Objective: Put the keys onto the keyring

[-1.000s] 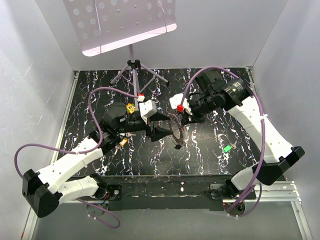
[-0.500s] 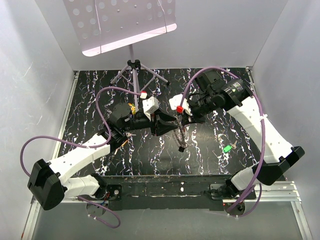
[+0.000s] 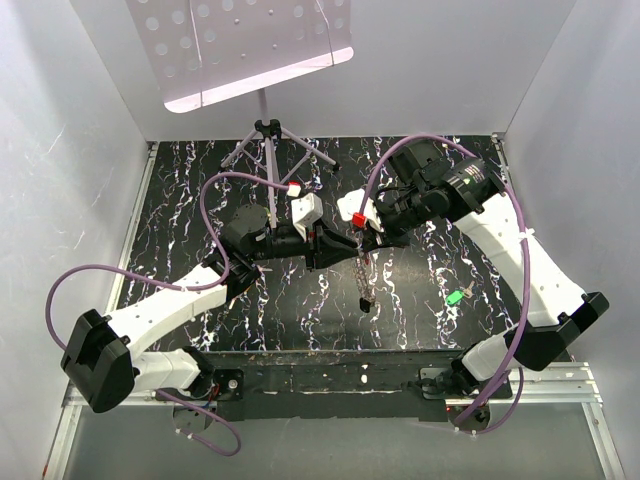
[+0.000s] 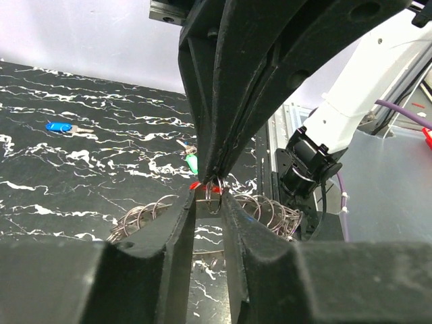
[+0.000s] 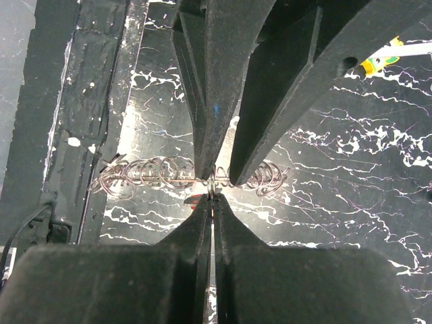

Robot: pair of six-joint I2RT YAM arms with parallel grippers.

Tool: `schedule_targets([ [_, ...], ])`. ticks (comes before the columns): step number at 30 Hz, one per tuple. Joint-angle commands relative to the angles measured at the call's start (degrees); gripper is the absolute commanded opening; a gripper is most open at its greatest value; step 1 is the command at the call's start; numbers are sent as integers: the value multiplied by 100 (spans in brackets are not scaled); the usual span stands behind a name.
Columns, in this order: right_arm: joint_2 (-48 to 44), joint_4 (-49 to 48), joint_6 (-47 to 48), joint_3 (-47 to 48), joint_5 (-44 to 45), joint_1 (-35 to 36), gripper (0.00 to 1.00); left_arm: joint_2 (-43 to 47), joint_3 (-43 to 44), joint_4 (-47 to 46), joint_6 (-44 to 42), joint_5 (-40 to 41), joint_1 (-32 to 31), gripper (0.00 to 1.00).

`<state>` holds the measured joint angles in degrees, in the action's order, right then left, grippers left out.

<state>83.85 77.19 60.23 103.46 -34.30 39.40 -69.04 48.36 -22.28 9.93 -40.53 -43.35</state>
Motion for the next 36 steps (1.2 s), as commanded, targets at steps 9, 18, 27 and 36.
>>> schedule_targets([
  [9,-18,1422,-28,60,-261,33,1,-13,174,40,17,-437,-24,0],
  [18,-167,1281,-283,7,-646,-177,36,539,-300,-451,17,-175,-24,0],
  [27,-562,651,-651,-167,-3044,-969,45,980,-1293,-2674,1053,203,-24,0],
  [36,-721,-624,-1969,-924,-4287,-978,43,988,-1426,-3414,1538,344,-24,0],
])
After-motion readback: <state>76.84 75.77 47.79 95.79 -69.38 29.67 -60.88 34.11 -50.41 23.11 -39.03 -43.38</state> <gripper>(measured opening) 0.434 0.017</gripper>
